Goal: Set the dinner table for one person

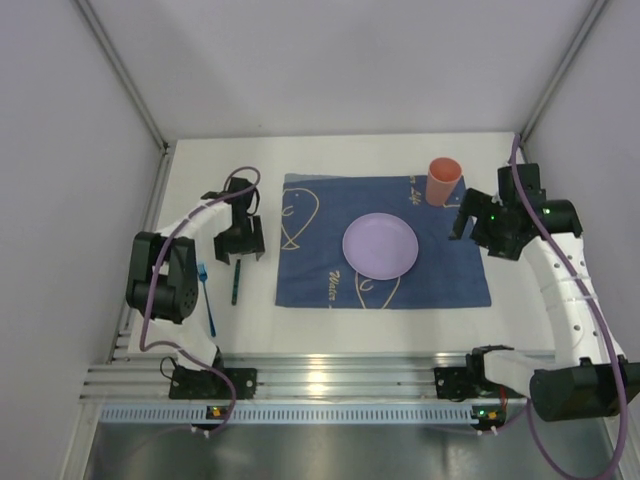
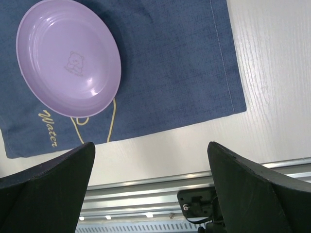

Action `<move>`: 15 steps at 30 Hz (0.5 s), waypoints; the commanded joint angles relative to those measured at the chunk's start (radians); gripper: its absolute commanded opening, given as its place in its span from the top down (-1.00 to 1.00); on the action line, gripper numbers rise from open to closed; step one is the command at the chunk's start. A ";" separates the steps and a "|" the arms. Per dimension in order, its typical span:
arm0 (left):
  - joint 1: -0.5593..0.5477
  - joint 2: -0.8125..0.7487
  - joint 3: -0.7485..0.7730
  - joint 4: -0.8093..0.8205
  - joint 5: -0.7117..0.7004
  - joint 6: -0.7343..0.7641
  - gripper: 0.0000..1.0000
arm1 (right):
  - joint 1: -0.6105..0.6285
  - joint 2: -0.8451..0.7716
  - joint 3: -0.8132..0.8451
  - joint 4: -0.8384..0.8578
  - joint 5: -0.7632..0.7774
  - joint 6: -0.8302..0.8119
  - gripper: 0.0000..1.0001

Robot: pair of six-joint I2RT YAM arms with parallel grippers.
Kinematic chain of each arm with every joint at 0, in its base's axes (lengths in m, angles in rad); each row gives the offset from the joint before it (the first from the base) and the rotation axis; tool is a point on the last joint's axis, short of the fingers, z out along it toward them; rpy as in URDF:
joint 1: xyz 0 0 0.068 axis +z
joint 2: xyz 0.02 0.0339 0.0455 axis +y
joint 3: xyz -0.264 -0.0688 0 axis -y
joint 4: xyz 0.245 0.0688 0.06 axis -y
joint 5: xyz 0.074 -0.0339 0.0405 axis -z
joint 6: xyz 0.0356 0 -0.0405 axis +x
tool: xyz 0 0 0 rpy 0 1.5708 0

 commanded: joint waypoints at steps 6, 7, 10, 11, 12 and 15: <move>0.027 0.060 -0.048 0.037 0.003 0.021 -0.47 | 0.027 0.018 0.004 0.014 -0.004 -0.020 -1.00; 0.030 0.066 -0.054 0.044 0.016 0.021 -0.37 | 0.025 0.018 0.004 0.013 -0.006 -0.022 -0.99; 0.042 0.083 -0.073 0.076 0.034 0.027 -0.01 | 0.028 0.023 0.002 0.011 -0.003 -0.022 -0.99; 0.046 0.088 -0.074 0.081 0.039 0.029 0.06 | 0.027 0.027 0.002 0.013 -0.001 -0.022 -1.00; 0.047 0.103 -0.074 0.086 0.043 0.032 0.13 | 0.027 0.029 0.004 0.011 0.000 -0.023 -0.99; 0.058 0.127 -0.068 0.100 0.054 0.043 0.54 | 0.028 0.038 0.011 0.013 0.003 -0.025 -0.99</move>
